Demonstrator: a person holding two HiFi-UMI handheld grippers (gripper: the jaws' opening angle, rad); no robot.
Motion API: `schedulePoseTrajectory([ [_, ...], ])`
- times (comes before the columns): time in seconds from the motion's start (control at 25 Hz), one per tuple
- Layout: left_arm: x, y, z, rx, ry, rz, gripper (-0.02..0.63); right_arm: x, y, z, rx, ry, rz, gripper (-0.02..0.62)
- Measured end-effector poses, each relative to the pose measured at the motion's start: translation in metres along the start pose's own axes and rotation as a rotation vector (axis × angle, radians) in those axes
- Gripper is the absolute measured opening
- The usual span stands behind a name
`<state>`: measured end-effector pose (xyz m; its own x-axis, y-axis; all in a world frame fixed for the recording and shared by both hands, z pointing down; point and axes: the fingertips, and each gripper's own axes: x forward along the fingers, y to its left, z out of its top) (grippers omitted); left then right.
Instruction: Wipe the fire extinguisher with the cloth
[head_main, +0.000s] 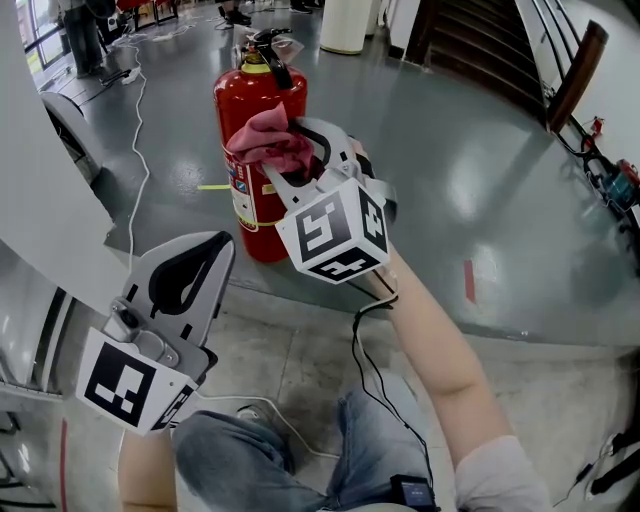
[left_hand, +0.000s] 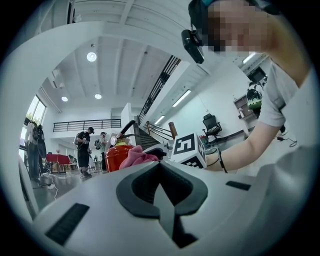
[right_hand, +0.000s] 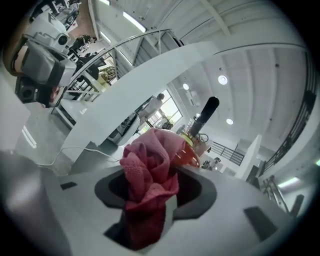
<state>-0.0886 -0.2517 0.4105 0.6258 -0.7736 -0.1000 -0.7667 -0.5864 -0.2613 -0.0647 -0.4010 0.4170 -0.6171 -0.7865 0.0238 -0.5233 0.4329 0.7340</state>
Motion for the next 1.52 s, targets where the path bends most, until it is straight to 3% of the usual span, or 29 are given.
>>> schedulePoseTrajectory([
  [0.08,0.001,0.0,-0.001,0.003,0.002,-0.002,0.009,-0.003,-0.003,0.01,-0.04,-0.041,-0.018,0.179],
  [0.12,0.001,-0.001,-0.001,0.006,0.004,-0.003,0.009,-0.005,-0.005,0.015,-0.068,-0.064,-0.035,0.09],
  [0.28,0.003,0.0,-0.004,0.006,0.007,-0.002,0.009,-0.009,-0.024,0.031,-0.138,-0.09,-0.137,0.064],
  [0.44,0.004,0.003,-0.005,0.003,0.003,0.006,0.009,-0.004,-0.015,0.028,-0.302,-0.057,-0.184,0.06],
  [0.72,0.003,0.005,-0.017,-0.016,0.008,0.019,0.009,-0.001,0.048,-0.03,-0.285,-0.004,-0.067,0.057],
  [0.96,0.002,0.003,-0.029,-0.019,0.03,0.013,0.009,0.007,0.131,-0.106,-0.322,0.134,0.112,0.057],
  [1.08,0.001,0.003,-0.031,-0.016,0.035,0.01,0.009,0.007,0.154,-0.129,-0.34,0.191,0.157,0.058],
  [1.28,-0.001,0.004,-0.029,-0.026,0.029,0.019,0.009,0.007,0.148,-0.121,-0.327,0.203,0.196,0.058],
  [1.52,-0.001,0.0,-0.022,-0.006,0.024,0.012,0.009,0.005,0.064,-0.048,-0.197,0.085,0.021,0.06],
])
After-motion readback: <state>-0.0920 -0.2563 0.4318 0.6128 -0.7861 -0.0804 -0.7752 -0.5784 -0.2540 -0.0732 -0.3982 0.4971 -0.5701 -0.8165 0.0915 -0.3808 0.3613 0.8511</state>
